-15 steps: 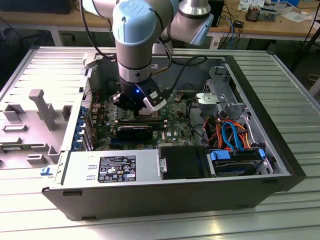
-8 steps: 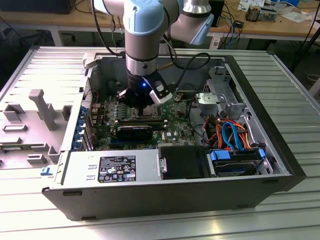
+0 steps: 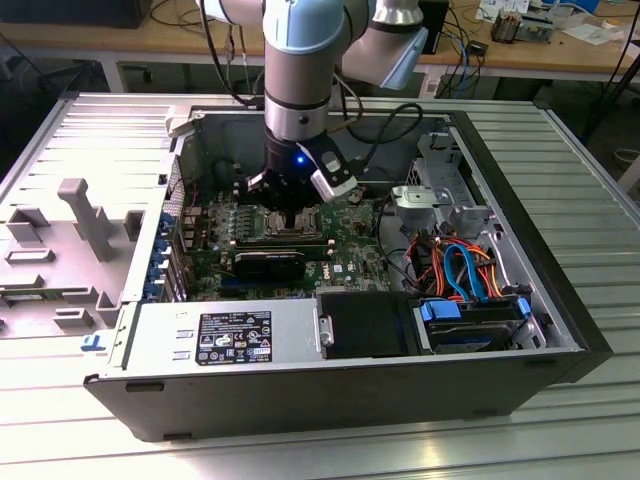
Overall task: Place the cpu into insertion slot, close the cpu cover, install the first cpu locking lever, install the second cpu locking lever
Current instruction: 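Install the second cpu locking lever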
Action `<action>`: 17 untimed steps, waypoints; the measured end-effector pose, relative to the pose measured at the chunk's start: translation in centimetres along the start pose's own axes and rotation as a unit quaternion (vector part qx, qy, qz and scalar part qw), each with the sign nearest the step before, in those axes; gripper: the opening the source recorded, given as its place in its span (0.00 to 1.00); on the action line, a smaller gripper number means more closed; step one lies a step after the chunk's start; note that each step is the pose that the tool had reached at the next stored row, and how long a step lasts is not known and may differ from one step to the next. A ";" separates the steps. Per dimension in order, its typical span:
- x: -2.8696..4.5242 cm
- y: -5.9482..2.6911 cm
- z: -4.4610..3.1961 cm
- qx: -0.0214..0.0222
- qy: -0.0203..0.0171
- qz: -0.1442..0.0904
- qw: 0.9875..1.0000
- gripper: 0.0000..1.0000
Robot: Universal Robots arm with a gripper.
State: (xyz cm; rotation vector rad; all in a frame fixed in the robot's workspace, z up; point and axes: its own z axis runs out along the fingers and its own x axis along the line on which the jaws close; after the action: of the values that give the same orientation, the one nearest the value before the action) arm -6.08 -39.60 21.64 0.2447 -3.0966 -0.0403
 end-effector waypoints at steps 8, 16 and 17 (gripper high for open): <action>-0.47 -0.02 -1.84 -0.001 0.007 0.001 1.000 0.11; -0.47 -0.01 -2.23 -0.001 0.007 0.001 1.000 0.11; -0.47 -0.01 -2.24 -0.001 0.007 0.001 1.000 0.11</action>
State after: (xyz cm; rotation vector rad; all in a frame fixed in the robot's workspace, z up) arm -5.53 -39.59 23.86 0.2407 -3.0830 -0.0413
